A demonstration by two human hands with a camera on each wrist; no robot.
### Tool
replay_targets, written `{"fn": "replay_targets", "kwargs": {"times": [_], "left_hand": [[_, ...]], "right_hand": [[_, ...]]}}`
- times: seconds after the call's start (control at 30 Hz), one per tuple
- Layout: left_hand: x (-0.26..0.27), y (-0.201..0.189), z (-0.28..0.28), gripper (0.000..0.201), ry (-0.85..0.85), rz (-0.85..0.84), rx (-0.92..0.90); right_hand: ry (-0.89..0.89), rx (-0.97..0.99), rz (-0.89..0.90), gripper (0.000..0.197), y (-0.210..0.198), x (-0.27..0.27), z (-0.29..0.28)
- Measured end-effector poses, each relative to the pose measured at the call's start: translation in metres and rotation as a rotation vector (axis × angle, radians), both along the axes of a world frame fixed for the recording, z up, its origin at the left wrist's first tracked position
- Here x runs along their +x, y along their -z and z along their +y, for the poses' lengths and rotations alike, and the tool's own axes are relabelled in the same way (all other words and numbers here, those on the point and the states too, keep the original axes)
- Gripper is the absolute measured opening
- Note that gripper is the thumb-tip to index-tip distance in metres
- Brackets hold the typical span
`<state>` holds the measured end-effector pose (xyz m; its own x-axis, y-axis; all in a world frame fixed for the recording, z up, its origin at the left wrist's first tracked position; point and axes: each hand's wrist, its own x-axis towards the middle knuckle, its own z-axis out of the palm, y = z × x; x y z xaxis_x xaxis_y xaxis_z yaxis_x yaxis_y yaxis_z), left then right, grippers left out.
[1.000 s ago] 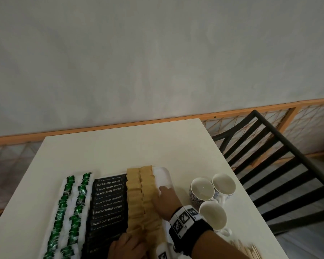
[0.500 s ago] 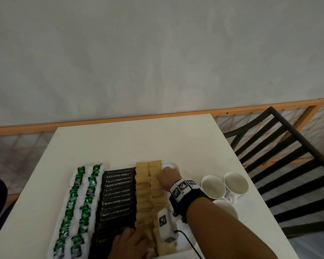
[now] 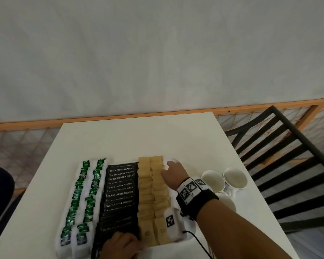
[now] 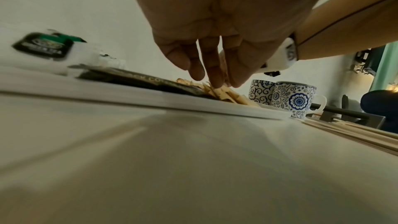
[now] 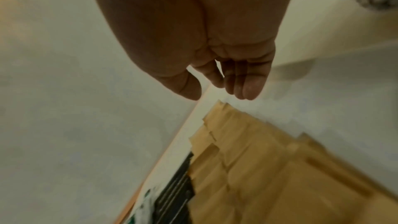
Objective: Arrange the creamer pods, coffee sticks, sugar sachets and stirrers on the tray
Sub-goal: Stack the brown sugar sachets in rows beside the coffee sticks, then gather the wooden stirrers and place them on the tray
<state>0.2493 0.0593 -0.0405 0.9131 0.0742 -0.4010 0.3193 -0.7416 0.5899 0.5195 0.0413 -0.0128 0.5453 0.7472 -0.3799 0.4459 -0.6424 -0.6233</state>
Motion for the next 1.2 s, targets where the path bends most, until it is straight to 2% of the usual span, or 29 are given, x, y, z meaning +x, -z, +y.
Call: {"fn": "replay_targets", "kwargs": {"times": [0.03, 0.07, 0.1, 0.13, 0.17, 0.2, 0.23, 0.3, 0.37, 0.43, 0.57, 0.63, 0.7, 0.77, 0.83, 0.93, 1.1, 1.2], "left_hand": [[-0.007, 0.022, -0.008, 0.036, -0.119, -0.088, 0.130], [-0.013, 0.060, -0.021, 0.035, -0.174, -0.128, 0.184], [-0.021, 0.075, -0.030, 0.035, -0.128, -0.094, 0.219], [-0.024, 0.073, -0.037, 0.032, -0.122, -0.122, 0.166], [-0.028, 0.062, -0.038, 0.025, -0.138, -0.150, 0.190], [-0.026, 0.050, -0.041, 0.018, -0.247, -0.190, 0.223], [-0.024, 0.038, -0.049, 0.018, -0.271, -0.216, 0.251], [-0.027, 0.024, -0.067, 0.024, -0.277, -0.156, 0.224], [-0.033, 0.028, -0.078, 0.033, -0.284, -0.151, 0.245], [-0.035, 0.022, -0.086, 0.037, -0.286, -0.059, 0.248], [-0.038, 0.021, -0.100, 0.031, -0.265, -0.033, 0.221], [-0.035, 0.020, -0.105, 0.028, -0.242, -0.054, 0.217], [-0.030, 0.016, -0.113, 0.028, -0.225, -0.048, 0.205], [-0.024, 0.016, -0.121, 0.029, -0.207, -0.065, 0.199], [-0.018, 0.014, -0.128, 0.031, -0.199, -0.048, 0.199], [-0.013, 0.010, -0.135, 0.023, -0.192, -0.054, 0.205], [-0.015, 0.005, -0.137, 0.023, -0.207, -0.029, 0.205], [-0.020, 0.009, -0.129, 0.035, -0.228, 0.034, 0.176]], "right_hand": [[-0.046, -0.003, -0.007, 0.039, -0.006, -0.004, -0.012], [-0.102, -0.007, -0.022, 0.047, -0.013, -0.010, -0.026], [-0.156, -0.003, -0.043, 0.052, -0.021, -0.016, -0.042], [-0.207, 0.014, -0.064, 0.054, -0.031, -0.023, -0.059], [-0.250, 0.017, -0.077, 0.054, -0.041, -0.030, -0.076], [-0.288, 0.015, -0.083, 0.054, -0.047, -0.036, -0.092], [-0.315, 0.003, -0.083, 0.052, -0.053, -0.042, -0.108], [-0.358, -0.040, -0.083, 0.048, -0.057, -0.052, -0.141], [-0.374, -0.082, -0.072, 0.044, -0.058, -0.060, -0.174], [-0.328, -0.118, -0.055, 0.042, -0.057, -0.063, -0.208], [-0.100, -0.176, -0.126, 0.042, -0.047, -0.056, -0.276], [0.120, -0.231, -0.225, 0.054, -0.037, -0.048, -0.303], [0.305, -0.321, -0.270, 0.073, -0.026, -0.041, -0.320], [0.384, -0.411, -0.226, 0.089, -0.016, -0.036, -0.327], [0.403, -0.446, -0.175, 0.094, -0.006, -0.037, -0.324], [0.415, -0.451, -0.190, 0.089, 0.005, -0.042, -0.313], [0.473, -0.392, -0.172, 0.066, 0.009, -0.041, -0.305], [0.478, -0.385, -0.187, 0.052, 0.011, -0.039, -0.302]]}}
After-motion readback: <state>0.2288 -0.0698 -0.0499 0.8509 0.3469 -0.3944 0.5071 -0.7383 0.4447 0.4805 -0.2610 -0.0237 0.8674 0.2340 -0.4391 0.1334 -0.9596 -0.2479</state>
